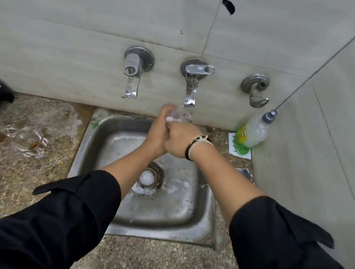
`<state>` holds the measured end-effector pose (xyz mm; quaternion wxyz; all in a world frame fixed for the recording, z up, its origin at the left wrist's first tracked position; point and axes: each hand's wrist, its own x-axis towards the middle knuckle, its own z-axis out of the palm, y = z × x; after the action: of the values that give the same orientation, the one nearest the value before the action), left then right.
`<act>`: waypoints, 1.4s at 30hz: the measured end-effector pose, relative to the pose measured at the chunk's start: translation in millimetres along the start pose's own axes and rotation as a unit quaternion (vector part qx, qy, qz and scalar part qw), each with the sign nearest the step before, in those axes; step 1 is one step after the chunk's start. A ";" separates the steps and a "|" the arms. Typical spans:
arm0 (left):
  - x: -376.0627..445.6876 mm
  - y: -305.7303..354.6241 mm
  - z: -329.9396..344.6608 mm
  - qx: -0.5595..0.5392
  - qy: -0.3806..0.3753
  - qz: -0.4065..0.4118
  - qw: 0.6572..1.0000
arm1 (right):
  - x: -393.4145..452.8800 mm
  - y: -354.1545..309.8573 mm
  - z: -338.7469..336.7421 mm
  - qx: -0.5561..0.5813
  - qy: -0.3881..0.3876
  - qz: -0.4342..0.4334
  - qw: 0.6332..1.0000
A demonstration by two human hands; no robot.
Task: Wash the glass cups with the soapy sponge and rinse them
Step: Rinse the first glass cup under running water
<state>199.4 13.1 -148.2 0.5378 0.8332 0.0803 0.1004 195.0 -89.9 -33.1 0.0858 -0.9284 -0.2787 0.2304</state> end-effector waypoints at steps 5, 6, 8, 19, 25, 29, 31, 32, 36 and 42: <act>3.8 -7.9 6.3 0.032 0.020 0.047 0.998 | -1.2 1.3 2.0 0.040 -0.010 0.020 0.999; 2.4 -5.9 6.2 0.049 0.023 0.055 0.997 | -1.0 1.2 1.2 0.047 -0.013 0.029 0.998; -0.6 -10.1 8.7 0.056 0.044 0.052 0.996 | -2.3 -0.7 -2.0 0.055 -0.019 0.042 0.997; -4.9 2.8 6.2 -0.013 0.062 -0.030 0.998 | -2.5 -7.7 -5.3 0.127 0.003 0.036 0.991; -12.5 17.2 -16.4 0.009 -0.031 0.025 0.999 | 3.9 21.8 -5.3 0.147 0.029 -0.011 0.989; -9.9 7.3 -33.8 -0.081 -0.098 -0.023 0.992 | -2.1 35.9 -2.5 0.043 0.099 -0.082 0.991; -11.5 8.8 -35.7 -0.128 -0.137 -0.038 0.982 | -3.5 40.4 -0.6 0.037 0.104 -0.118 0.987; -11.9 10.4 -34.7 -0.145 -0.140 -0.044 0.978 | -3.5 42.5 0.1 0.027 0.103 -0.123 0.987; -10.2 13.3 -26.5 -0.119 -0.093 -0.044 0.988 | -11.1 32.6 0.2 -0.018 0.067 -0.074 0.995; -14.2 19.9 -11.3 -0.089 -0.060 -0.027 0.994 | -14.5 15.1 8.2 -0.010 0.045 -0.008 0.999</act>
<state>183.4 11.5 -126.8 0.6161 0.7842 0.0607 0.0426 187.6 -110.2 -39.1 0.0911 -0.9363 -0.2843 0.1847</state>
